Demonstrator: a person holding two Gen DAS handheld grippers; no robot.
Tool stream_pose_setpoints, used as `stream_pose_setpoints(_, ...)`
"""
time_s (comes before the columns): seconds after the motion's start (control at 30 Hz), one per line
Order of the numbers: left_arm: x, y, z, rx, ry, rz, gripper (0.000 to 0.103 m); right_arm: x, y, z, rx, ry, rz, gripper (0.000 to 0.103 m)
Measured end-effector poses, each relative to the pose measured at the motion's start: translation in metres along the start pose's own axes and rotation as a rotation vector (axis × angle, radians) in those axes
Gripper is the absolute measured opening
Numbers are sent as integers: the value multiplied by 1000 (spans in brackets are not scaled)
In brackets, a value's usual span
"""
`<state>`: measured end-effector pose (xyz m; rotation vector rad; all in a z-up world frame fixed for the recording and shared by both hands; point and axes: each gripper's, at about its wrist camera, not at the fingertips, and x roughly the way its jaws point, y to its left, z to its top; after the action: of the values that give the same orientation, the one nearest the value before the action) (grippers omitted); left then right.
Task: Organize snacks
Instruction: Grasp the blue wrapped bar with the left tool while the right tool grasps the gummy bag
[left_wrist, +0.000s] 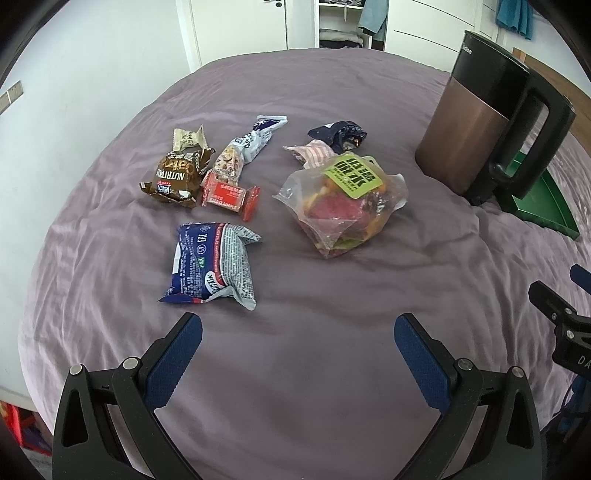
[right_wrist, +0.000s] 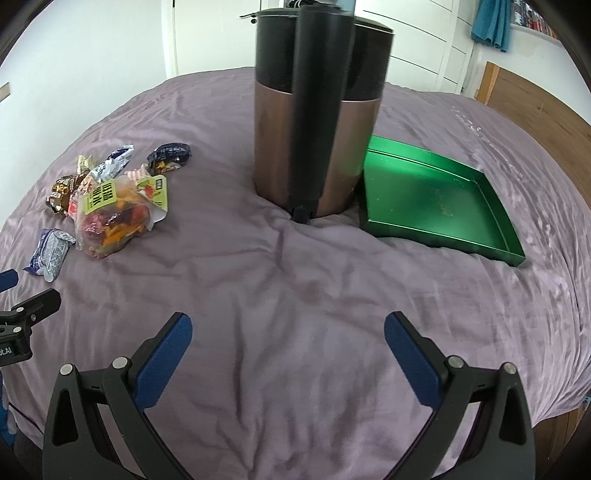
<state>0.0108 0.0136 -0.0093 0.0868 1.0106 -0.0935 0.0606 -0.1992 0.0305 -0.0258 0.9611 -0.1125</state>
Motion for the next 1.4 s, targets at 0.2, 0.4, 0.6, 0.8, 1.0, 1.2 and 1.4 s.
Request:
stream_pose_setpoints(0.2, 0, 2, 1, -4, -2, -7, 102, 2, 8, 1, -12, 4, 9, 103)
stream_pose_setpoints(0.4, 1, 3, 0, -4, -1, -8, 102, 4, 11, 1, -16, 6, 9, 103)
stream_pose_setpoints(0.6, 2, 17, 0, 0, 0, -7, 102, 5, 11, -1, -29, 14, 6, 103)
stream_pose_setpoints(0.8, -6, 77, 13, -40, -37, 68, 102, 5, 11, 2, -34, 9, 31, 103)
stream_pose_setpoints(1.0, 2, 99, 24, -23, -32, 70, 102, 9, 42, 19, -71, -9, 122, 103)
stream_pose_setpoints(1.2, 32, 74, 27, 30, 16, 37, 102, 20, 90, 53, -146, -31, 244, 103)
stream_pose_setpoints(1.4, 63, 79, 36, 30, 57, 62, 102, 54, 130, 75, -230, -3, 326, 103)
